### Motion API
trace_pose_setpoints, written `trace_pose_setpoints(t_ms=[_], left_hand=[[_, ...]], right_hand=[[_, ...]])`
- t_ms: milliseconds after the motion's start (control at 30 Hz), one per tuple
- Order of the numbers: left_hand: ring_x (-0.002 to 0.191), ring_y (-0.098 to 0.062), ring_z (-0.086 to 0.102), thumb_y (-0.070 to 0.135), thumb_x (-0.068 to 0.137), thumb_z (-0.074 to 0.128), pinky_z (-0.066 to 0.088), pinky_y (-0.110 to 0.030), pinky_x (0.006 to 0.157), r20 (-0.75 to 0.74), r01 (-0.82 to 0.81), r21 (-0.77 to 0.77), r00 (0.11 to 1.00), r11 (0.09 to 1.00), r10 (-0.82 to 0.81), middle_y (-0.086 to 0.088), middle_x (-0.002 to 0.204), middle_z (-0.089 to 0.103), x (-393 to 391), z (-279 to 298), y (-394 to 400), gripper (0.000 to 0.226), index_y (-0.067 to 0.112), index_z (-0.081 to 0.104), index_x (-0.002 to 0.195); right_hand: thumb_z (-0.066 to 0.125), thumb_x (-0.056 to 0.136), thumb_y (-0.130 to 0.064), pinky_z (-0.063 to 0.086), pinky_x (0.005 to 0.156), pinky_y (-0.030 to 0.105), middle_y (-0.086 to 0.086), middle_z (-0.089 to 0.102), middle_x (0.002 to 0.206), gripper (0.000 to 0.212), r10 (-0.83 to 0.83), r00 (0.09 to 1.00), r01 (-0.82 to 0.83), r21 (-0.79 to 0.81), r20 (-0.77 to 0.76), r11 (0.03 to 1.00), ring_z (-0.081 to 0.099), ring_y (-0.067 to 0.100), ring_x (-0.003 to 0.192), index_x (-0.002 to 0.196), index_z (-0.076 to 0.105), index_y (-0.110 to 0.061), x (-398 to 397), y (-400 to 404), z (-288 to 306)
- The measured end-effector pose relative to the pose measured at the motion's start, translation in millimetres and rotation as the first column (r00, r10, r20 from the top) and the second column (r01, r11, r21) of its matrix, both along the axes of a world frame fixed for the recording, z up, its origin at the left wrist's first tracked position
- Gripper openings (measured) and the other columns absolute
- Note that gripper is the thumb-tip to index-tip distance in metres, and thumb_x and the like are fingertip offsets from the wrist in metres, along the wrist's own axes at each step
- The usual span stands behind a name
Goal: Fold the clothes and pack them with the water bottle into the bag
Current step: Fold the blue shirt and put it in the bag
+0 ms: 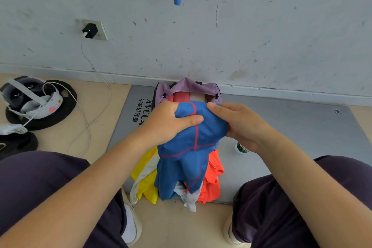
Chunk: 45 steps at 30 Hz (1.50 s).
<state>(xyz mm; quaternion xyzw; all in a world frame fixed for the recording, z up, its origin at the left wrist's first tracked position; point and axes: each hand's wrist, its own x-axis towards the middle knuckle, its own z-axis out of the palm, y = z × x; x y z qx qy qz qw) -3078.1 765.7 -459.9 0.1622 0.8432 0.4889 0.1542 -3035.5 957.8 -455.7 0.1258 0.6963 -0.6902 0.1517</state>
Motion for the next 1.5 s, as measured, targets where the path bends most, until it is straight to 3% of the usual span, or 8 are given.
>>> trace_pose_setpoints(t_ms=[367,567,700,900,1000,1167,1333,1500], left_hand=[[0.056,-0.001,0.061,0.037,0.079,0.079,0.047,-0.016,0.055,0.105,0.133,0.037,0.985,0.990,-0.136,0.010,0.062,0.069,2,-2,0,0.018,0.025,0.071,0.067],[0.076,-0.005,0.067,0.051,0.079,0.075,0.052,-0.020,0.065,0.171,-0.095,0.163,0.983,0.982,0.066,0.004,0.083,0.074,-7,9,-6,0.032,0.020,0.072,0.088],[0.090,-0.025,0.073,0.046,0.085,0.064,0.059,-0.028,0.071,0.466,-0.009,0.336,0.871,0.942,-0.158,-0.012,0.100,0.075,4,13,-1,0.039,0.012,0.071,0.104],[0.078,-0.013,0.070,0.010,0.089,0.065,0.059,-0.024,0.071,0.508,-0.170,0.348,0.861,0.922,-0.033,-0.006,0.085,0.074,-1,5,-1,0.011,0.009,0.073,0.096],[0.081,-0.013,0.071,0.011,0.090,0.064,0.057,-0.025,0.070,0.476,-0.168,0.380,0.879,0.910,-0.037,-0.006,0.087,0.076,-4,9,-3,0.013,0.010,0.074,0.098],[0.075,-0.012,0.069,0.012,0.093,0.062,0.055,-0.021,0.063,0.404,-0.209,0.379,0.914,0.901,0.042,-0.001,0.082,0.074,-9,10,-8,0.012,0.014,0.074,0.091],[0.072,-0.003,0.065,0.011,0.094,0.061,0.050,-0.014,0.063,0.267,-0.045,0.377,0.962,0.925,-0.062,0.007,0.078,0.072,-2,15,-6,0.017,0.019,0.073,0.083],[0.073,0.000,0.062,0.008,0.095,0.059,0.048,-0.012,0.067,0.156,0.004,0.356,0.986,0.935,-0.063,0.012,0.077,0.071,-3,19,-8,0.019,0.018,0.071,0.084]], right_hand=[[0.071,0.079,-0.027,0.057,0.074,0.029,0.014,0.073,0.093,0.039,0.016,1.000,-0.014,-0.113,0.019,0.993,0.068,0.023,0.083,0.103,0.069,0.004,4,-2,5],[0.065,0.091,-0.020,0.056,0.065,0.026,0.016,0.072,0.089,0.023,-0.015,0.997,0.004,-0.131,-0.081,0.991,0.067,0.024,0.077,0.098,0.072,0.000,5,4,13],[0.058,0.096,-0.011,0.053,0.082,0.034,0.022,0.071,0.100,0.020,0.135,0.983,-0.139,-0.019,-0.124,0.990,0.063,0.025,0.088,0.107,0.070,-0.001,11,-15,0],[0.055,0.098,-0.006,0.055,0.091,0.034,0.015,0.071,0.109,0.034,0.461,0.879,-0.450,0.110,-0.124,0.887,0.070,0.022,0.099,0.130,0.059,-0.015,9,-17,2],[0.055,0.098,-0.008,0.054,0.093,0.037,0.008,0.073,0.110,0.033,0.456,0.877,-0.451,0.066,-0.154,0.890,0.070,0.025,0.103,0.128,0.060,-0.021,8,-11,6],[0.065,0.091,-0.010,0.052,0.061,0.025,0.008,0.071,0.083,0.014,0.165,0.953,-0.143,0.103,-0.253,0.984,0.065,0.018,0.062,0.103,0.071,-0.015,5,-2,13],[0.080,0.078,-0.020,0.054,0.076,0.024,0.003,0.070,0.101,0.028,0.194,0.949,-0.128,0.260,-0.249,0.957,0.066,0.016,0.088,0.103,0.067,-0.021,9,-5,14],[0.074,0.085,-0.017,0.053,0.084,0.036,0.007,0.074,0.088,0.005,0.270,0.933,-0.189,0.315,-0.239,0.930,0.067,0.019,0.083,0.086,0.070,-0.014,11,-6,12]])
